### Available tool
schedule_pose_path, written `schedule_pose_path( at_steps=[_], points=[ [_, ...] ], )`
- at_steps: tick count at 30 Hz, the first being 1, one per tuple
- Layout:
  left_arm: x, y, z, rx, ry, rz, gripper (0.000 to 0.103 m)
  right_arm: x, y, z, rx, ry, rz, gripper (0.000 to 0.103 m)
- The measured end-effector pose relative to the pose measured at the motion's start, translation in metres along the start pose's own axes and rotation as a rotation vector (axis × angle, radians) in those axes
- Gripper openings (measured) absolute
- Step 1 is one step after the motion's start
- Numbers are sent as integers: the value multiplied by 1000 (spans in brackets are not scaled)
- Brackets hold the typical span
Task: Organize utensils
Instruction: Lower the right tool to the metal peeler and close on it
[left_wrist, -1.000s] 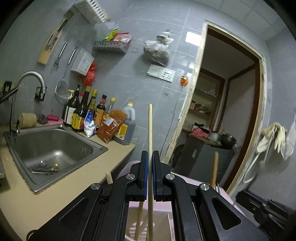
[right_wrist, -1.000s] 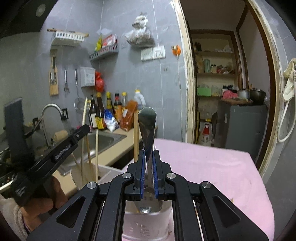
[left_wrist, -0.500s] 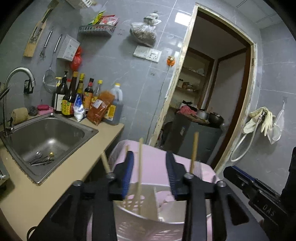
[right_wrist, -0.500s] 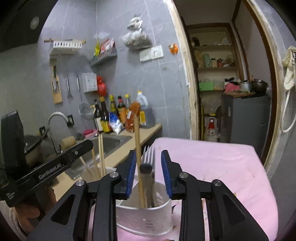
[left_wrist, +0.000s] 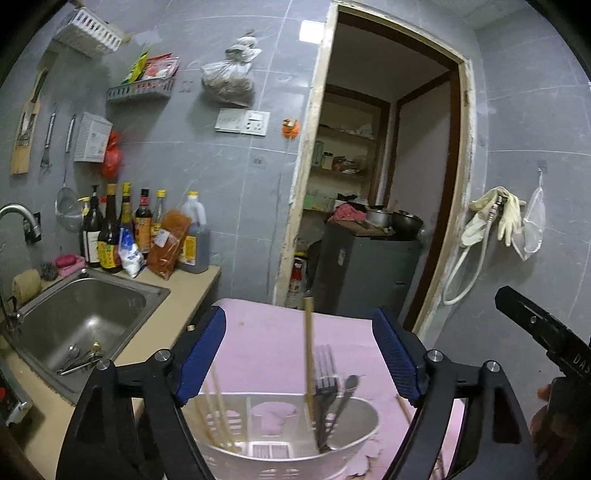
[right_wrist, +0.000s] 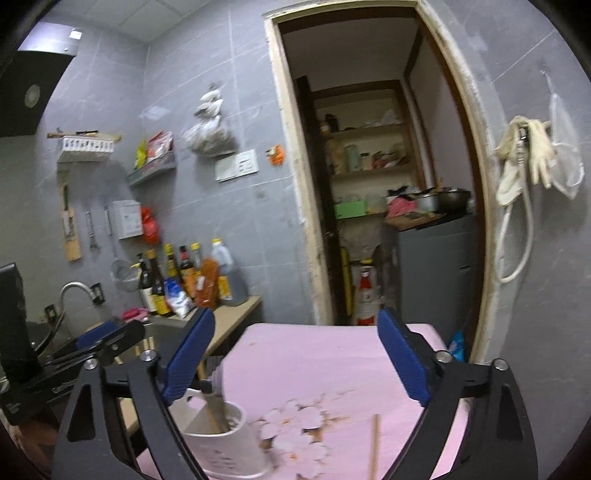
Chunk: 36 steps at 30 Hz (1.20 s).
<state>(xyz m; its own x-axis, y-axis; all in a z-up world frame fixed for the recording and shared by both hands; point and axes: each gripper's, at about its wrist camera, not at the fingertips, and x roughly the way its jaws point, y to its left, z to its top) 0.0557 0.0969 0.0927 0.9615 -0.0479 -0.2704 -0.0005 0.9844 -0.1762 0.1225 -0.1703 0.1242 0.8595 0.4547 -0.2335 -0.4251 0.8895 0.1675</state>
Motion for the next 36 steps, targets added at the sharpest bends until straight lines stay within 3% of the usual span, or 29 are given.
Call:
schedule_pose_path(
  at_steps=[1, 11, 27, 29, 31, 36],
  points=[
    [0, -3, 1, 7, 4, -5, 77, -4, -5, 2, 1, -4, -15, 103],
    [4, -43, -15, 93, 48, -76, 78, -30, -43, -11, -5, 40, -142, 103],
    [20, -111, -91, 170, 214, -275, 78, -68, -98, -80, 65, 193, -330, 103],
    [28, -116, -102, 173, 252, -298, 78, -71, -104, -91, 82, 218, -339, 100],
    [37, -120, -112, 175, 291, -315, 78, -72, -109, -103, 100, 246, -341, 87],
    [65, -126, -135, 166, 390, -328, 77, -71, -119, -124, 144, 298, -331, 73]
  ],
)
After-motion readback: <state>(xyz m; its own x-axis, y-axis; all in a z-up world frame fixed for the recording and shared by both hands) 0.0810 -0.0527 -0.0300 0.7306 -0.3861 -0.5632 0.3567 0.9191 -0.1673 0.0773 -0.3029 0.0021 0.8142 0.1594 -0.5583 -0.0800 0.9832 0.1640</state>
